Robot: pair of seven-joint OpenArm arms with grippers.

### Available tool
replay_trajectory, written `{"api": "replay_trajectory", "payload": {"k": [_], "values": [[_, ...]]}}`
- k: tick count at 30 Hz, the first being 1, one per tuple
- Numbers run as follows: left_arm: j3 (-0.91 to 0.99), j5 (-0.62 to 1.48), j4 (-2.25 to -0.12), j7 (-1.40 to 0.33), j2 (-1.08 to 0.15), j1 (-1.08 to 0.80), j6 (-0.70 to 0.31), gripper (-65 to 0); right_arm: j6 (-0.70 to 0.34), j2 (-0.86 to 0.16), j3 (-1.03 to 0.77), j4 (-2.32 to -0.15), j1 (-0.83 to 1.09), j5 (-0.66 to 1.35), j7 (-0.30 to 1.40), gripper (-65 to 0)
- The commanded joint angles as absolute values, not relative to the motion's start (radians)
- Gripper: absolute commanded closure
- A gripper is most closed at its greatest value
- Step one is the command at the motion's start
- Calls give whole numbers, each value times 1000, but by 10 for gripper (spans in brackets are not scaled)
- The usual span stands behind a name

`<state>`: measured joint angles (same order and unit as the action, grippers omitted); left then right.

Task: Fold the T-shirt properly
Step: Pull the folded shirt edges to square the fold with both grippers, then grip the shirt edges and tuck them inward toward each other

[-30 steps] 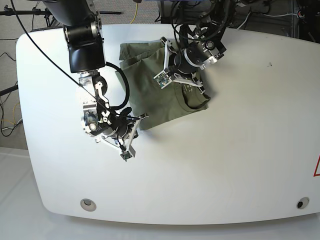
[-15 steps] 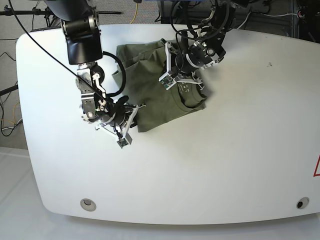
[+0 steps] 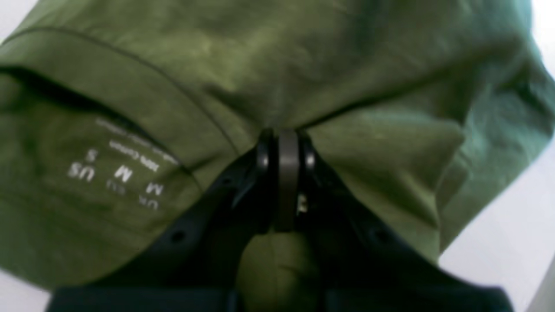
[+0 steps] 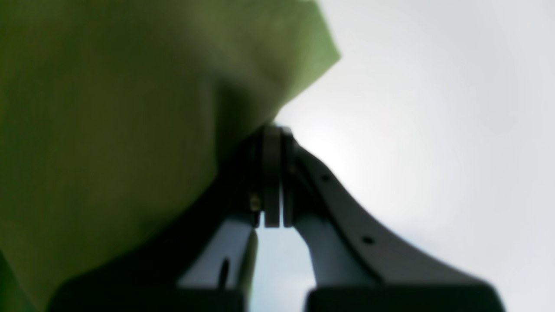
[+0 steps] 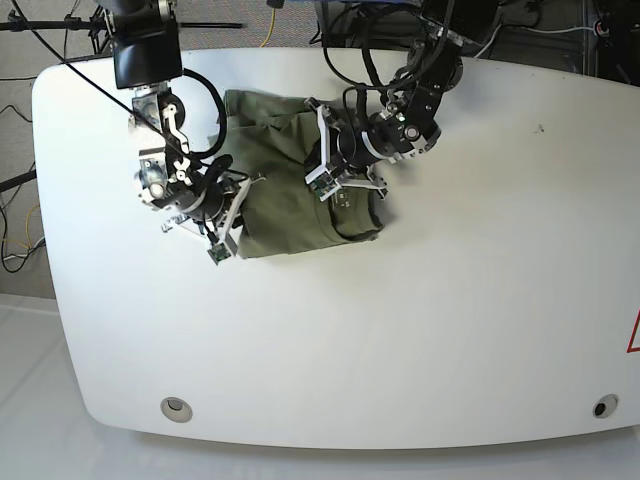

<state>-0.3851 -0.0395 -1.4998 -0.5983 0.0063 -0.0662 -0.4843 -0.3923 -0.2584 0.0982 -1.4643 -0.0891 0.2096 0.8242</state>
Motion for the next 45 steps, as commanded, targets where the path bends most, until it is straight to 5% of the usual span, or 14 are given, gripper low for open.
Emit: {"api": "replay_trajectory", "payload": {"k": [1,25,45], "values": [[-381,-97,-1475,-668,-4,-33,-463,0,-392,-271,73,-1508,-62,200,866,0],[-381,-97,-1431,-670,-47,156,-463,0,-392,-225,24,-1851,245,199,877,0],[-381,-96,-1435,-668,-102,226,-463,0,-367,-101,208,-1876,153,194,878,0]]}}
